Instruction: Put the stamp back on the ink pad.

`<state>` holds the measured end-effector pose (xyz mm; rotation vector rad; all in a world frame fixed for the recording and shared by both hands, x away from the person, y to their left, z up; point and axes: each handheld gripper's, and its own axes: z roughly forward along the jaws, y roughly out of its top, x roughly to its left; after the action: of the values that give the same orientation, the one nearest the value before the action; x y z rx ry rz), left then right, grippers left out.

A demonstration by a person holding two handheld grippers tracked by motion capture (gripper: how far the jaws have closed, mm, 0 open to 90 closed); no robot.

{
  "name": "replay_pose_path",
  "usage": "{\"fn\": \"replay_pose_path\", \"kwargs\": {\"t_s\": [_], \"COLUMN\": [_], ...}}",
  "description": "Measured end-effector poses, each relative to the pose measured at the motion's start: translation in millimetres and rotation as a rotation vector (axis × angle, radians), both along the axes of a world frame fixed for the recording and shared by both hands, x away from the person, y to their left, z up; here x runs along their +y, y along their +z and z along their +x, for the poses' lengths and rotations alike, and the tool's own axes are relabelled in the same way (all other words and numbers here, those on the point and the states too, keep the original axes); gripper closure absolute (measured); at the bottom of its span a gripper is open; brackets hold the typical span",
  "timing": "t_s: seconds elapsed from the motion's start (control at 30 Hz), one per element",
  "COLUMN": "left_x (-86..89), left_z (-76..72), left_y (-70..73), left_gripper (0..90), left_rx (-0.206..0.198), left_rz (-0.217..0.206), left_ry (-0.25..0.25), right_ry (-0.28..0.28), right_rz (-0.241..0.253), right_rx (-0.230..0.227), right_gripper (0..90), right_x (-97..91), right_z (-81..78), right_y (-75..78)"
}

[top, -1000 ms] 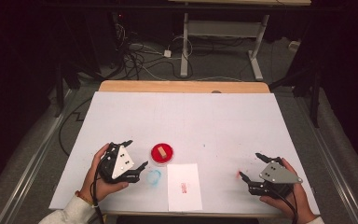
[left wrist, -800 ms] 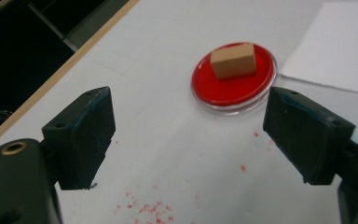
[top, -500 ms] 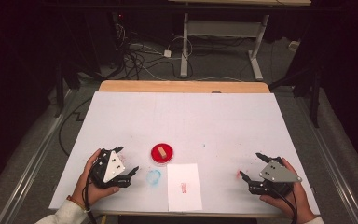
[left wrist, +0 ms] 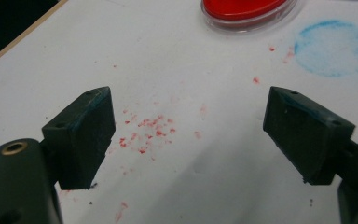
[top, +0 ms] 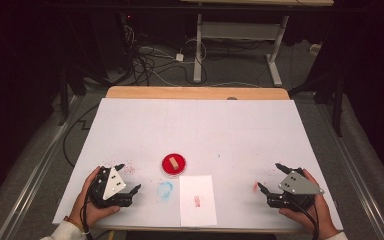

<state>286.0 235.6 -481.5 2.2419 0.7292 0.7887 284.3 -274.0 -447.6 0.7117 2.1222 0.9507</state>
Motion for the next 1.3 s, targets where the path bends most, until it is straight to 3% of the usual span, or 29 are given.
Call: {"fn": "replay_pose_path", "kwargs": {"t_s": [0.27,0.6,1.3], "left_x": [-3.7,-4.0,-5.1], "left_z": [-1.7,-2.1,0.0], "left_y": [-0.3,3.3,6.5], "left_gripper": [16.7,16.7,16.7], "left_rx": [-0.004,-0.015,-0.032], "left_rz": [0.005,-0.017,-0.022], "left_ry": [-0.011,-0.013,-0.016], "right_ry": [0.000,0.021,0.003], "right_rz": [-0.001,-0.003,-0.010], "right_rx": [-0.005,-0.001,-0.005], "right_gripper": [20.6,20.6,20.7], "right_x": [-0.7,2.7,0.5], "right_z": [-1.8,-3.3,-1.8], "right_y": [0.9,1.4,0.1]}}
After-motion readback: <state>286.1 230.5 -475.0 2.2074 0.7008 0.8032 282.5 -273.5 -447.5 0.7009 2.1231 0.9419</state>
